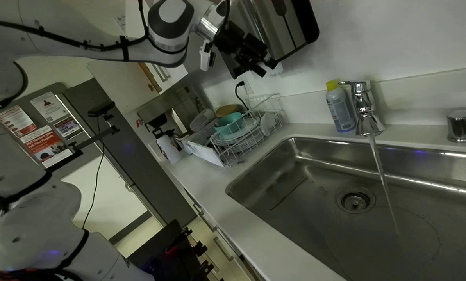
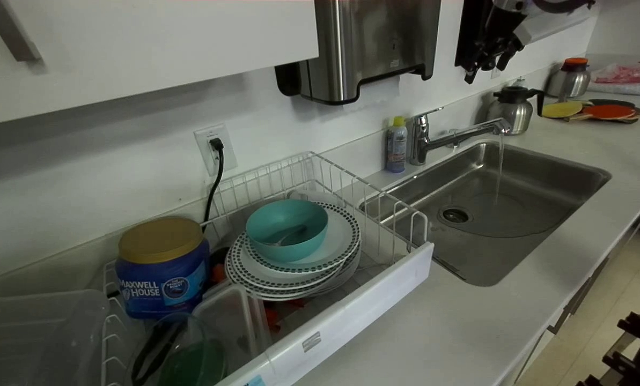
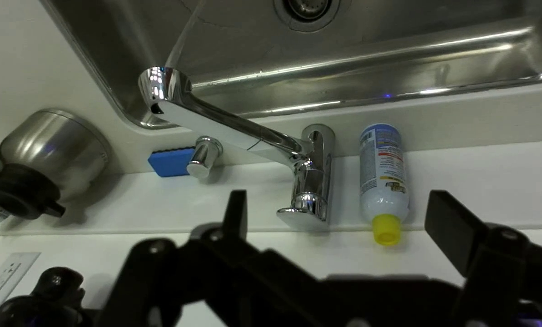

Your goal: Close the tap

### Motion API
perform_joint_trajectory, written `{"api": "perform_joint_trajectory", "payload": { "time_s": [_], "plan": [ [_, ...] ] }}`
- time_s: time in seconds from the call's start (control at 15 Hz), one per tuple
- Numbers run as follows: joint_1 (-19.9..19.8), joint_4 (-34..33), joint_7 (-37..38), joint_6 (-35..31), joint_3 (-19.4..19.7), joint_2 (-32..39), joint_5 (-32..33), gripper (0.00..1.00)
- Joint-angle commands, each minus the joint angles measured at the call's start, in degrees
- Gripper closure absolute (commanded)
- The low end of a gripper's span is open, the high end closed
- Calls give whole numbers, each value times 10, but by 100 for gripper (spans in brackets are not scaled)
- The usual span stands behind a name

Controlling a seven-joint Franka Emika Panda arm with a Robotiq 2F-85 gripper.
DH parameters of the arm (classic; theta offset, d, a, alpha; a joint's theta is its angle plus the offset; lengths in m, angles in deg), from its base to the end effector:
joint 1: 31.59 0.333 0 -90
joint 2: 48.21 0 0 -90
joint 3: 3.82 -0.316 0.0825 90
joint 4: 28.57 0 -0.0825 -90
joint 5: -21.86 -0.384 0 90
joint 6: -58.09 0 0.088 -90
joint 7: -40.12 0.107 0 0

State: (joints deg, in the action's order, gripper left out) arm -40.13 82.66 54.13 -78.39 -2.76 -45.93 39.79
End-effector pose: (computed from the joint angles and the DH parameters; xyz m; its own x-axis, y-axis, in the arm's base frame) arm 0.5941 -0.1034 0.5042 0.8944 -0.1649 0.4157 -0.2619 -0.9466 0.1880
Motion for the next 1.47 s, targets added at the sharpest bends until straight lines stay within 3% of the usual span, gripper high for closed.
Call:
{"api": "perform_joint_trajectory", "payload": {
  "time_s": [0.0,0.2,0.67,1.2,1.27,1.4],
  "plan": [
    [17,-2,-2,1,16,0,-2,0],
    [23,-54,53,26,21,48,11,0],
    [37,-203,87,66,56,182,-27,0],
    [37,-349,100,124,87,288,-76,0],
    [37,-366,101,134,89,300,-78,25],
    [36,-397,102,151,91,322,-83,32]
  ]
}}
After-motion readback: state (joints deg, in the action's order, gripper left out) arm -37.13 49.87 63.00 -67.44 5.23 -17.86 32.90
